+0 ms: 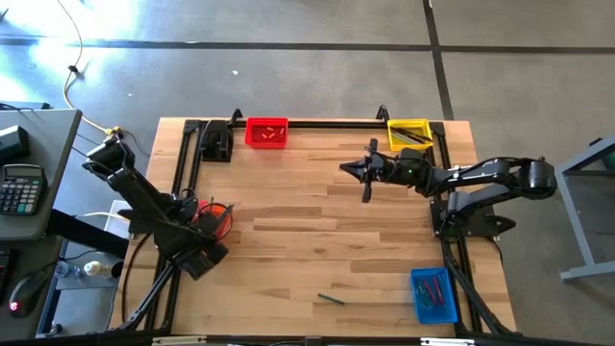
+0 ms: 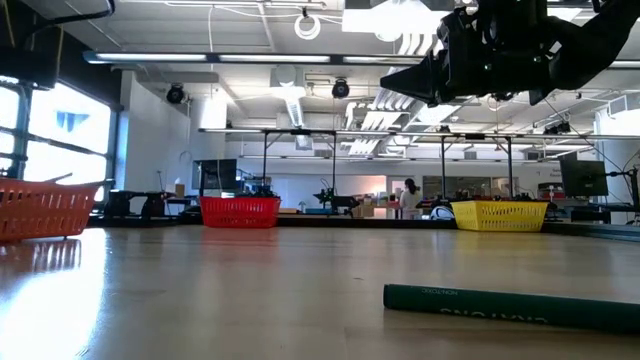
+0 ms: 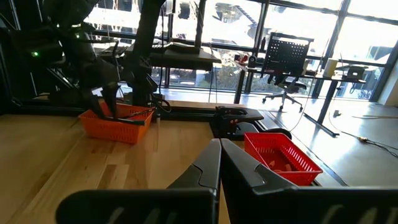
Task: Sort crayons/erasers/pens/pencils in bins
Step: Put the green crayon into the blue basket
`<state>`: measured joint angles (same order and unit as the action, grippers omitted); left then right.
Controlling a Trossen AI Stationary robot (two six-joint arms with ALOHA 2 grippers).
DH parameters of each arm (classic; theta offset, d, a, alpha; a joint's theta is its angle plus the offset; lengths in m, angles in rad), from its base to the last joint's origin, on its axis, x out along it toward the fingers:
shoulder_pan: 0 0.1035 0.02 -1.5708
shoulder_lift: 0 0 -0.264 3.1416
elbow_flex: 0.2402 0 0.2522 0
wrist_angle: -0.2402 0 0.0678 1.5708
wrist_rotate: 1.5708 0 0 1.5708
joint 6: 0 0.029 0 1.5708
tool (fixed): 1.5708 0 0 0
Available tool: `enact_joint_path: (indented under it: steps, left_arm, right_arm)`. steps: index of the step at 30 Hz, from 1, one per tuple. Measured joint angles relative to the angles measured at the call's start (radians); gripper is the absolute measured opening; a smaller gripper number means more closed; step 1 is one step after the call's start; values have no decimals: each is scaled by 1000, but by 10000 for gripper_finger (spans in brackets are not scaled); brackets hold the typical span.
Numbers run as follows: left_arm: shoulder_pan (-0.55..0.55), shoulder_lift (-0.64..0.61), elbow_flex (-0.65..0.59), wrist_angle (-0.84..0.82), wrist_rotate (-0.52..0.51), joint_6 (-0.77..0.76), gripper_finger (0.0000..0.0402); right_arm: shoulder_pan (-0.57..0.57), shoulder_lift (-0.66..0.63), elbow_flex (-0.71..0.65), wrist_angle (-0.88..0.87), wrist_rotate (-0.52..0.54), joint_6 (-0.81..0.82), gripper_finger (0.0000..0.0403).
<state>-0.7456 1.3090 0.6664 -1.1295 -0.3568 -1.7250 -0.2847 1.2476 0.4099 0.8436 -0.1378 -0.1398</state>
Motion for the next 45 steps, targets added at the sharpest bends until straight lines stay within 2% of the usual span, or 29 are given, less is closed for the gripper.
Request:
enact_joint_path:
  steps: [4,7,9,13,15,17,19,22,25,28,31,35,39,45]
  left_arm:
    - [-1,0,95,-121,-14,124,139]
    - [0,-2,167,-184,-119,237,141]
    - [11,-18,192,-158,-187,336,136]
    - [76,-65,158,66,-321,619,110]
    - [131,-97,106,241,-392,815,89]
    - [209,-128,39,477,-403,1044,67]
    - [294,-144,-37,776,-320,1272,45]
    - [414,-149,-157,1203,-94,1524,15]
    - [533,-123,-262,1534,80,1656,3]
    - [657,-91,-337,1779,219,1707,6]
    - [762,-42,-383,1930,350,1746,3]
    - [874,29,-397,2094,419,1773,2]
    - [962,94,-397,2238,519,1787,1]
    - [1068,170,-397,2303,563,1786,0]
  right_arm:
    - [0,0,0,0,8,-4,0]
    - [8,0,0,0,44,-11,0]
    - [18,0,0,0,64,-16,0]
    - [34,0,0,5,78,-28,0]
    - [40,0,0,10,82,-34,0]
    - [50,0,0,24,107,-35,0]
    - [63,0,1,28,141,-37,0]
    - [89,1,4,29,164,-43,0]
    - [116,0,38,-20,194,-45,0]
    - [146,1,95,-150,256,-45,0]
    - [189,1,176,-313,322,-42,0]
    - [269,18,285,-555,402,14,0]
    - [364,66,413,-794,443,145,0]
    - [528,225,669,-1157,539,368,0]
